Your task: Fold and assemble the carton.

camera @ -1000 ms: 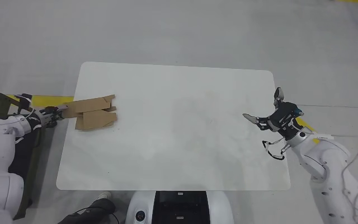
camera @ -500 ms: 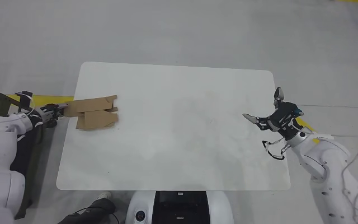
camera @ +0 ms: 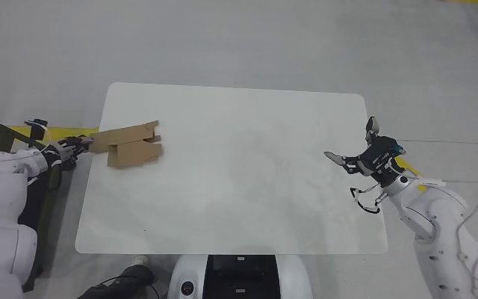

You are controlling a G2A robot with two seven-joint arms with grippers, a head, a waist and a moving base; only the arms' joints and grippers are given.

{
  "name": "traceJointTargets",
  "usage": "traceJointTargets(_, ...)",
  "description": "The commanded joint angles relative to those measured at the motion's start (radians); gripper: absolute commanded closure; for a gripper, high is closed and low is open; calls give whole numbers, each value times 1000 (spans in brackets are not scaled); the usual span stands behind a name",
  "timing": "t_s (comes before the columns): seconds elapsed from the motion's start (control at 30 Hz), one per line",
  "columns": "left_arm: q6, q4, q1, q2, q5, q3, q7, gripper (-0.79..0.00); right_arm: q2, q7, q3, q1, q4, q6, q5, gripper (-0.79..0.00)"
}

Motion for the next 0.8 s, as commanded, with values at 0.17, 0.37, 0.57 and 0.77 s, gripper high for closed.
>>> traceJointTargets(0.17,-37,1,-39,24,-66,-48,-69,0,0,0,0,0,0,0,0,-785)
traceJointTargets(0.37,-59,-29,-65,40,-146,-93,-163,0,0,0,0,0,0,0,0,-785)
traceJointTargets(0.57,-4,-123,-51,41,-275,-134,-231,0,0,0,0,0,0,0,0,-785)
traceJointTargets(0.77,40,-268,-5,45,-383,-159,-276,0,0,0,0,0,0,0,0,-785)
